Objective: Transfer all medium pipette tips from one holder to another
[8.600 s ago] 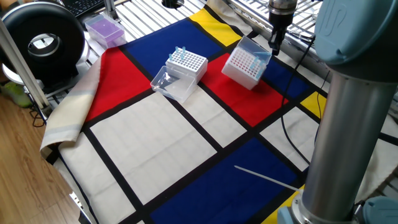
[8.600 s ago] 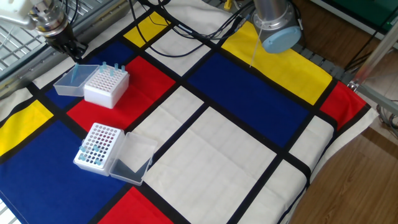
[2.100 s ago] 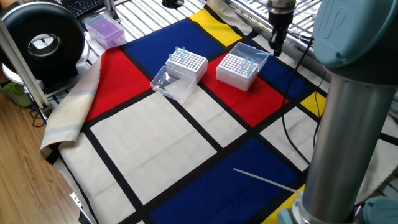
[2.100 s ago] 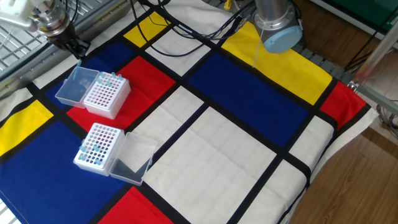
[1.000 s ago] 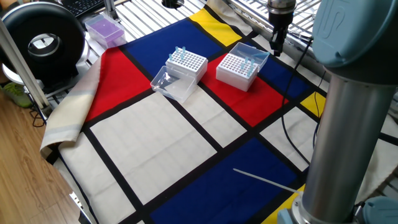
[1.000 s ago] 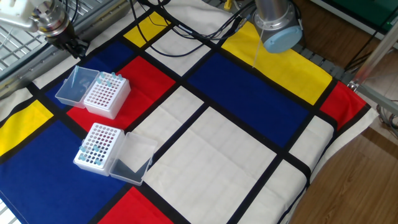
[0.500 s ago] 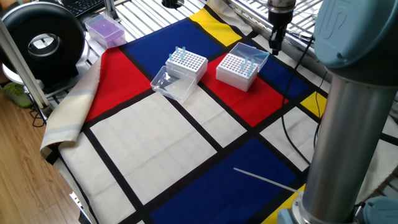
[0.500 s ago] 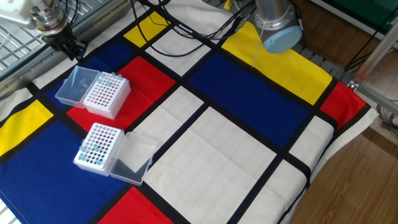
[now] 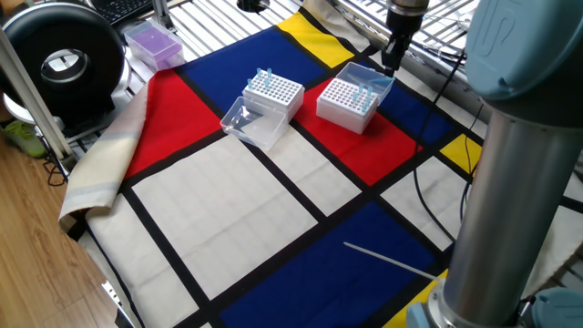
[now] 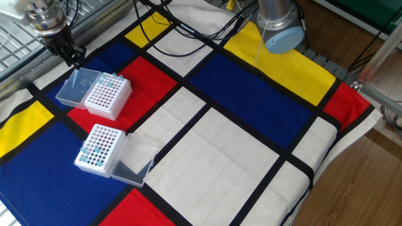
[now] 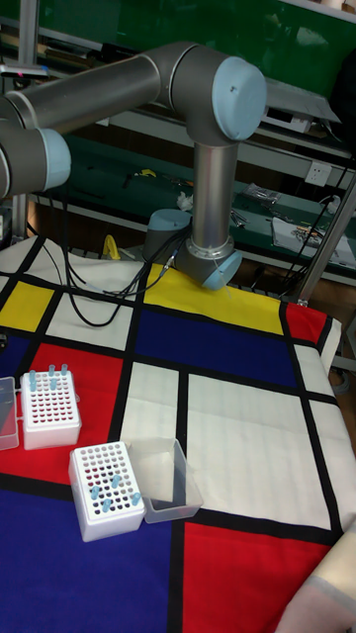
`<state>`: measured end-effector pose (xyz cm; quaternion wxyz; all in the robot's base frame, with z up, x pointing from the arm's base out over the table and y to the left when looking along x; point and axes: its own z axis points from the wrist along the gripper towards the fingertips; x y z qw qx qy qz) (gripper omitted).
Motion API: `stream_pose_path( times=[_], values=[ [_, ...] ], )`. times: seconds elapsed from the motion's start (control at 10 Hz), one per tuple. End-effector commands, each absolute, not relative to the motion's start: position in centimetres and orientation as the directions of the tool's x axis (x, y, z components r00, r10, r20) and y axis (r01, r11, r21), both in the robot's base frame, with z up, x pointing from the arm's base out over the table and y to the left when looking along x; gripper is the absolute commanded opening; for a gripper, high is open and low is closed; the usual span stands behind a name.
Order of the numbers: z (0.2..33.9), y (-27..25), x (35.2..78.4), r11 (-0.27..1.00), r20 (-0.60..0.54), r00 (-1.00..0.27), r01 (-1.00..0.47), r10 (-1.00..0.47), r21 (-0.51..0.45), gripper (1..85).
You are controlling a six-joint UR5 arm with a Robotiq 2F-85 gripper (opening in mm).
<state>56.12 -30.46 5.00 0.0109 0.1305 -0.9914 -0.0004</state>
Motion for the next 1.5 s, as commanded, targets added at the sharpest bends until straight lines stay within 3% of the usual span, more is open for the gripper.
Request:
stream_pose_path(
  times=[0.0,1.4],
  values=[
    [5.6,-30.5,57.1,0.976,-0.029,-0.976,-0.218,-0.218,0.012,30.3],
    [6.2,-32.1,60.9,0.995,-0.172,-0.982,-0.073,-0.083,-0.062,29.3]
  ],
)
